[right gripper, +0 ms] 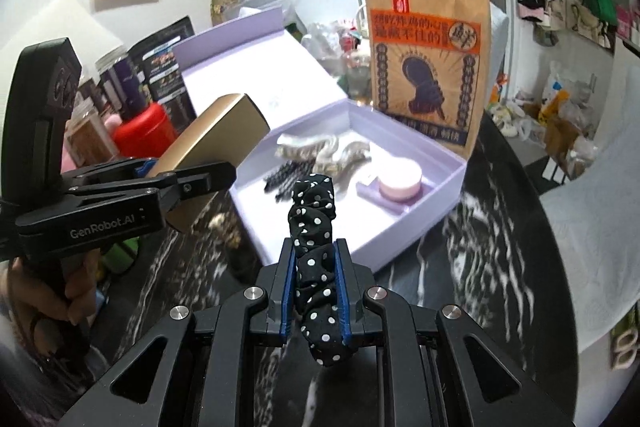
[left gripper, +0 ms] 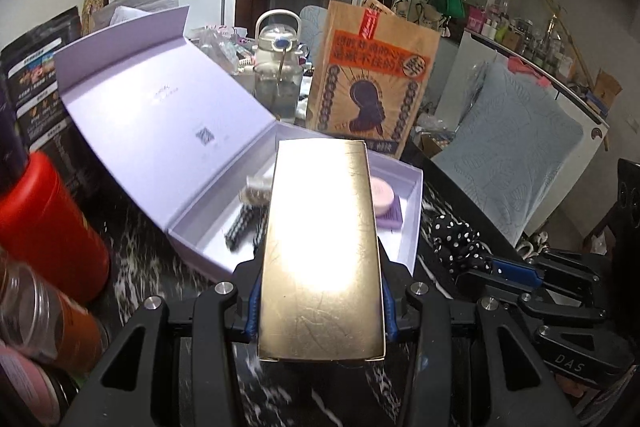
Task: Organize rigid objects
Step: 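Lift and carry the gold case with the left tool while the right tool carries the scrunchie to the box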
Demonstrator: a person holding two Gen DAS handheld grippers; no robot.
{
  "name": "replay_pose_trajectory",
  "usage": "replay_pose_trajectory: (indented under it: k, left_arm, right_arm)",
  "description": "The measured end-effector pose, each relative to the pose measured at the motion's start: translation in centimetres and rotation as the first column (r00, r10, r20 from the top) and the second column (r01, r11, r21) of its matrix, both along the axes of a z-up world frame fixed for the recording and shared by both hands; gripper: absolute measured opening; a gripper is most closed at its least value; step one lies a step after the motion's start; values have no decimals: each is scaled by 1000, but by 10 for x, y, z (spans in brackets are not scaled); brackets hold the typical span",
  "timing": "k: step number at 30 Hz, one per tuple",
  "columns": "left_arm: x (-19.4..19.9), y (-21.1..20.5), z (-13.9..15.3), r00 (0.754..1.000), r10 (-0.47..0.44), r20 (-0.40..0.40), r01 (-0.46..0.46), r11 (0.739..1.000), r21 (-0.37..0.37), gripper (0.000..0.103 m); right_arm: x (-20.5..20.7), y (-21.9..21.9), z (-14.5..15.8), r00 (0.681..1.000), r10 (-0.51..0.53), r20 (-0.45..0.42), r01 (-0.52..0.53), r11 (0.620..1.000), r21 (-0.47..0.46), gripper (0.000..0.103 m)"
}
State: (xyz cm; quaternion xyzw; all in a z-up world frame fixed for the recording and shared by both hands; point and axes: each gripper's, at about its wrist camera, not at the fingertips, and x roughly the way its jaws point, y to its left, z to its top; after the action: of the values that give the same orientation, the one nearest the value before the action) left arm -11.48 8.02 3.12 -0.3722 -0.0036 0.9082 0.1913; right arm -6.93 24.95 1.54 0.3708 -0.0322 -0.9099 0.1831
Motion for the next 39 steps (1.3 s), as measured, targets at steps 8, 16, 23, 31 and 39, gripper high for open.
replay_pose_trajectory:
  k: [8,16,23,31,39]
  left_arm:
    - [-32,8,10,1000,-6,-27,7,1000,9,44]
    - [-64,12,12,999,1,-39,-2,1000,-10,44]
    - [-89,21,7,999,0,-33,-1,1000,-26,44]
    - [-106,27,-12,1000,10,-7,-10,999,-53,44]
    - [-117,37,-37,1000,21,12,-20,993,-120,44]
  right_arm:
    - [-34,6,15,999,-4,-38,4,1000,-1,17]
    - [-74,10,20,998,-7,-56,7,1000,4,17]
    - [-103,12,20,998,-14,-57,14,1000,3,17]
    - [-122,6,12,998,3,-59,-2,1000,15,17]
    - [-132,5,-17,999,1,-50,3,998,68,17]
